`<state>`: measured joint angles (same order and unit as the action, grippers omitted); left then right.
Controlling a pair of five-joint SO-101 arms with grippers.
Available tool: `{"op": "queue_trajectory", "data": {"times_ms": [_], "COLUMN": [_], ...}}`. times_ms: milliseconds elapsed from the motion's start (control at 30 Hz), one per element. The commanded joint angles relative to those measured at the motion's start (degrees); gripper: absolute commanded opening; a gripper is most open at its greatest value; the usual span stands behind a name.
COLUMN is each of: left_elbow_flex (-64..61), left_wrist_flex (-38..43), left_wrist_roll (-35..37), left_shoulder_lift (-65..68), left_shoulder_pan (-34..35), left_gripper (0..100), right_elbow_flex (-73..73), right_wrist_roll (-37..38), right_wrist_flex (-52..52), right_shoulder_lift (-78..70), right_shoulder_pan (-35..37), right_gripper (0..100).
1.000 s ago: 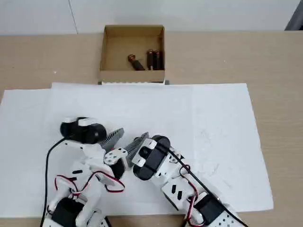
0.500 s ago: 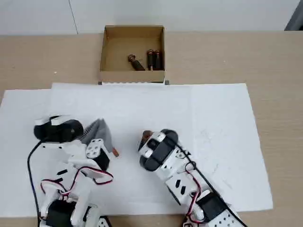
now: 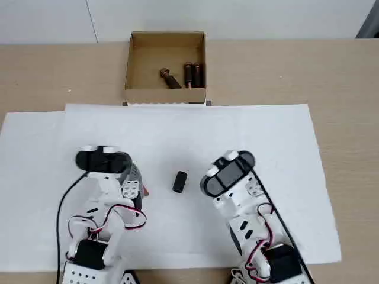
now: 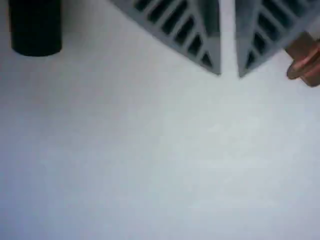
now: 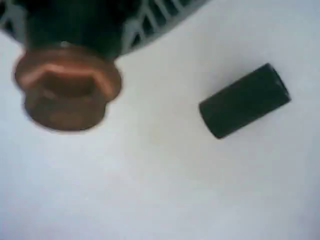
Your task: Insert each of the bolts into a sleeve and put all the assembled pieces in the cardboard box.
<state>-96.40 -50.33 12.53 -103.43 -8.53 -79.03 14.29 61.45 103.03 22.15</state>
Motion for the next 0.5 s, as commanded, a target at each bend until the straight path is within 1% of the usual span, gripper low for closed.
{"op": "queue_trajectory", "data": {"times_ms": [0, 100, 167, 267, 367, 467], "left_elbow_flex": [0.1, 0.1, 0.1, 0.1, 0.1, 0.1], "left_wrist_flex": [3.2, 3.5, 2.2, 0.4, 0.4, 0.4], "left_wrist_roll": [-3.3, -5.8, -7.0, -7.2, -7.2, -7.1], "left_shoulder_lift": [-0.6, -0.3, -0.3, -0.5, -0.5, -0.5], "left_shoulder_pan": [0.3, 0.3, 0.3, 0.2, 0.2, 0.2], "left_gripper": [1, 1, 1, 1, 1, 1], "right_elbow_flex": [5.9, 8.0, 10.5, 15.8, 23.3, 31.6], "right_wrist_roll": [0.4, 0.4, 0.4, -0.4, -5.6, -7.6], "right_wrist_flex": [2.2, 2.4, 1.9, -0.6, -4.6, -7.8], "right_shoulder_lift": [0.0, -1.5, -5.1, -14.5, -26.3, -38.8], "right_shoulder_pan": [-0.9, -0.9, -0.9, -0.9, -0.9, -0.9], "right_gripper": [0.2, 0.2, 0.2, 0.2, 0.2, 0.2]}}
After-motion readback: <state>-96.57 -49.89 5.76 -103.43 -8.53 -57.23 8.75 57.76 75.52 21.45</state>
